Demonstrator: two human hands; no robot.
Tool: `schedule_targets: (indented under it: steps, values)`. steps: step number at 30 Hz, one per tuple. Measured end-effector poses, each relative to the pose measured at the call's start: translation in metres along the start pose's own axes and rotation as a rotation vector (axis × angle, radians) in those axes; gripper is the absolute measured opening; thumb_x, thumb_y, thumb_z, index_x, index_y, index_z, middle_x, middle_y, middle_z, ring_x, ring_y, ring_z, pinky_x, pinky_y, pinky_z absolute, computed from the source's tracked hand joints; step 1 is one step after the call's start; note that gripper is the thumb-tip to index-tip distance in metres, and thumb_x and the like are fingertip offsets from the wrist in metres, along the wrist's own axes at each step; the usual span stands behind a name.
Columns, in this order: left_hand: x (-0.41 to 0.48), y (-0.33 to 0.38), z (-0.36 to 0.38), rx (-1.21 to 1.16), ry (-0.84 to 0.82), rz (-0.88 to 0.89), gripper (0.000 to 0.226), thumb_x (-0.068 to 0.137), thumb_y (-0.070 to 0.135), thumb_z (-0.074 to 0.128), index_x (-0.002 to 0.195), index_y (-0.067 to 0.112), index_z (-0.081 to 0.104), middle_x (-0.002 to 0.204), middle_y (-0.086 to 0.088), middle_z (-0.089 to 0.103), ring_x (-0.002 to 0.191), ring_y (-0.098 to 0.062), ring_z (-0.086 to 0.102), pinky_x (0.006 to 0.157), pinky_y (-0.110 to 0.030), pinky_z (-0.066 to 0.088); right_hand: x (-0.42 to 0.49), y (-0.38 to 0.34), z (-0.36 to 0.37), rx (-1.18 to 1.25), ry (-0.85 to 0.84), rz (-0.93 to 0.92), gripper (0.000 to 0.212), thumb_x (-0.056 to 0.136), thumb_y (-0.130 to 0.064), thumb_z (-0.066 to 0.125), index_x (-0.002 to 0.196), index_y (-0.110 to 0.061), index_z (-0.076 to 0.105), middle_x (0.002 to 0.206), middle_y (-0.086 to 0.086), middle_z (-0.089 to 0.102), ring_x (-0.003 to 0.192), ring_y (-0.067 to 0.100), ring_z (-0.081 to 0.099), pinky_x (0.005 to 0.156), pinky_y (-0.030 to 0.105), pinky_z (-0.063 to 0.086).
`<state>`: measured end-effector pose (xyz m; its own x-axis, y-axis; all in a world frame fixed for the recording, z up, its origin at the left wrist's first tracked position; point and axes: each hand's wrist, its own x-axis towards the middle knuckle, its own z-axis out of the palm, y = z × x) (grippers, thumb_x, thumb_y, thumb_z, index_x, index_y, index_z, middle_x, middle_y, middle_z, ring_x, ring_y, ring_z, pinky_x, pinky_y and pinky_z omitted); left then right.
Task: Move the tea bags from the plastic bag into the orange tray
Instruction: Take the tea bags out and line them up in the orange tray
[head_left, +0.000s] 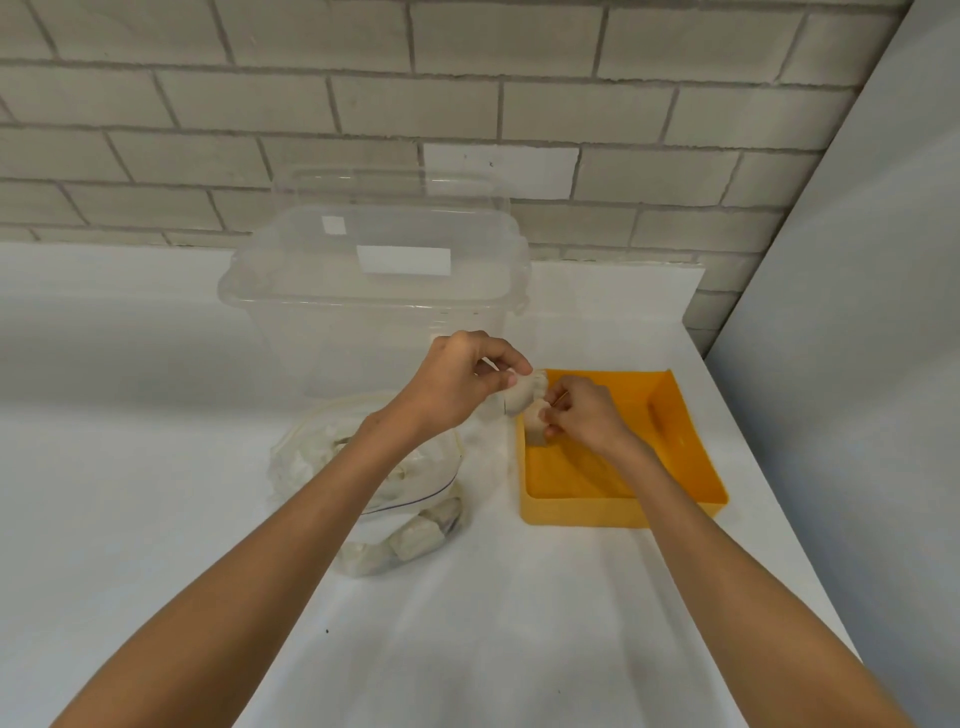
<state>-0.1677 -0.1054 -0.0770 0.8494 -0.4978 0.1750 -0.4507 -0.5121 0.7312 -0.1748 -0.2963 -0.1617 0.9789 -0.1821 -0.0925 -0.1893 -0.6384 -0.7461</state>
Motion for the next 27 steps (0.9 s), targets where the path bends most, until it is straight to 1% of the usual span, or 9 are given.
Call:
schedule_targets:
  steps: [4,7,12,14,16,19,22,25,27]
  values:
    - [0.001,-0.002,0.003,-0.027,-0.029,-0.013,0.016,0.086,0.008,0.068,0.095,0.020,0.075,0.100,-0.004,0.067,0.072,-0.006,0.058,0.068,-0.002,0.041,-0.002,0.003,0.002,0.060,0.035,0.025,0.015,0.087,0.000,0.062,0.090,-0.010,0.051,0.070,0.009,0.066,0.050,0.006,0.063,0.052,0.017,0.050]
    - [0.007,0.000,0.011,-0.074,-0.075,-0.001,0.015,0.084,0.012,0.071,0.095,0.020,0.076,0.099,-0.002,0.070,0.076,-0.010,0.063,0.075,-0.011,0.047,-0.004,0.005,-0.002,0.101,0.034,0.037,0.015,0.086,0.002,0.062,0.092,-0.008,0.051,0.078,0.014,0.067,0.051,0.008,0.065,0.050,0.017,0.051]
    - [0.027,0.007,0.032,-0.129,-0.166,0.002,0.011,0.084,0.020,0.072,0.093,0.014,0.076,0.089,0.005,0.073,0.079,0.000,0.063,0.084,-0.020,0.049,-0.010,0.010,-0.019,0.073,0.007,0.061,0.018,0.083,0.005,0.061,0.095,-0.007,0.056,0.075,0.011,0.068,0.047,0.004,0.063,0.049,0.020,0.052]
    - [0.034,0.006,0.042,-0.075,-0.199,-0.004,0.012,0.085,0.013,0.070,0.096,0.011,0.075,0.090,-0.002,0.073,0.083,-0.006,0.062,0.082,-0.020,0.049,-0.012,0.010,-0.027,0.048,-0.030,0.059,0.018,0.085,0.005,0.057,0.095,-0.009,0.057,0.080,0.011,0.067,0.052,0.005,0.064,0.050,0.018,0.050]
    - [0.039,0.003,0.050,0.005,-0.245,-0.037,0.018,0.085,0.009,0.069,0.103,0.010,0.070,0.091,-0.008,0.072,0.087,-0.013,0.062,0.078,-0.019,0.046,-0.014,0.009,-0.034,0.035,-0.114,0.072,0.021,0.086,0.006,0.052,0.097,-0.011,0.058,0.083,0.010,0.066,0.064,0.014,0.067,0.054,0.020,0.049]
    - [0.043,-0.001,0.058,0.146,-0.308,-0.083,0.020,0.085,0.011,0.068,0.105,0.011,0.067,0.092,-0.006,0.070,0.096,-0.018,0.063,0.083,-0.024,0.047,-0.020,0.007,-0.038,0.070,-0.256,0.074,0.023,0.084,0.007,0.054,0.091,-0.014,0.061,0.082,0.009,0.067,0.074,0.019,0.066,0.062,0.026,0.051]
    - [0.043,-0.003,0.062,0.391,-0.271,-0.071,0.011,0.087,0.018,0.066,0.097,0.020,0.069,0.099,0.004,0.070,0.103,-0.015,0.059,0.092,-0.035,0.040,-0.023,0.007,-0.033,0.065,-0.273,0.078,0.013,0.084,0.003,0.059,0.089,-0.007,0.064,0.075,0.012,0.068,0.070,0.020,0.064,0.062,0.028,0.050]
    - [0.041,-0.005,0.064,0.572,-0.189,-0.047,0.012,0.088,0.021,0.061,0.096,0.026,0.067,0.104,0.006,0.069,0.104,-0.017,0.057,0.087,-0.036,0.029,-0.020,0.006,-0.022,0.014,-0.230,0.080,0.003,0.086,-0.001,0.062,0.087,0.000,0.065,0.071,0.015,0.067,0.064,0.022,0.064,0.059,0.027,0.051]
    - [0.040,-0.008,0.065,0.578,-0.154,-0.052,0.016,0.089,0.017,0.057,0.099,0.026,0.066,0.106,0.005,0.067,0.105,-0.019,0.058,0.085,-0.036,0.029,-0.018,0.005,-0.015,-0.020,-0.190,0.075,0.009,0.086,-0.002,0.064,0.077,-0.003,0.063,0.065,0.013,0.066,0.059,0.021,0.065,0.056,0.023,0.051]
